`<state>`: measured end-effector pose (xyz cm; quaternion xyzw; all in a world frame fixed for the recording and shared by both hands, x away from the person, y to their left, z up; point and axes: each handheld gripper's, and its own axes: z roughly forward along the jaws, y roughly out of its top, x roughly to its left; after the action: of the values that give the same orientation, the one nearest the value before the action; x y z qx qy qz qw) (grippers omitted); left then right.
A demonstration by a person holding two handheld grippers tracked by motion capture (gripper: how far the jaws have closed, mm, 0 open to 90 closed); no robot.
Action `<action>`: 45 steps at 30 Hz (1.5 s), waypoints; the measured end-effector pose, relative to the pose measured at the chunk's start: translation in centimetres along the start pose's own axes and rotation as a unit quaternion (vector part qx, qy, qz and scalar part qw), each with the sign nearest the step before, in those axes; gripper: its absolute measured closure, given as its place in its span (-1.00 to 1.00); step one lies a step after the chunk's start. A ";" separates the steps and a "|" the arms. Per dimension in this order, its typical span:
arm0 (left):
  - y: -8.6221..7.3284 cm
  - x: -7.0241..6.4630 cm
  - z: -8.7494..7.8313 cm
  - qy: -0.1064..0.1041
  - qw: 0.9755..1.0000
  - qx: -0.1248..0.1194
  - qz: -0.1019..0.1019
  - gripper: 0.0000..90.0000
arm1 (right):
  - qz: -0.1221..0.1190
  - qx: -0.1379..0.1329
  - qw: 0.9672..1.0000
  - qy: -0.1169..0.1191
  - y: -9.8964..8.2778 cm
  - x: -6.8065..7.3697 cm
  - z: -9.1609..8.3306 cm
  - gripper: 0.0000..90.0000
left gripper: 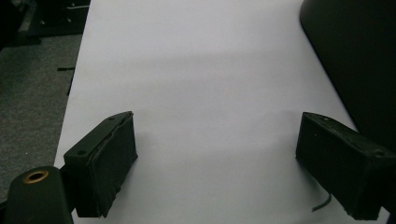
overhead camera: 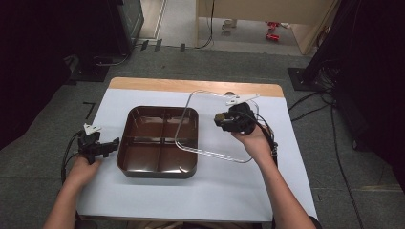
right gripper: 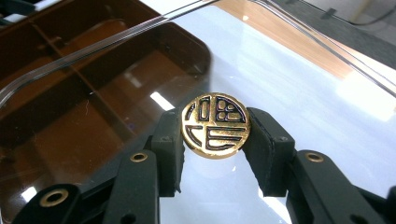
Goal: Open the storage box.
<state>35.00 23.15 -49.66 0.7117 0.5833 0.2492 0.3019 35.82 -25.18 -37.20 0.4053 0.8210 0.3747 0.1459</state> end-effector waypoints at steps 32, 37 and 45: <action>0.0 0.0 0.0 0.000 1.000 0.001 0.000 -0.73 | 0.090 0.029 0.990 -0.105 -5.7 -9.5 3.0 0.31; 0.0 0.0 0.0 0.000 1.000 0.001 0.000 -0.73 | 0.099 0.032 0.988 -0.113 -6.0 -9.8 4.6 0.30; 0.0 0.0 0.0 0.000 1.000 0.001 0.000 -0.73 | 0.115 0.045 0.986 -0.113 -6.9 -10.5 6.4 0.30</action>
<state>35.00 23.15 -49.65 0.7122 0.5831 0.2488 0.3015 42.04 -32.84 -47.24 0.5428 0.7632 0.3036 0.1750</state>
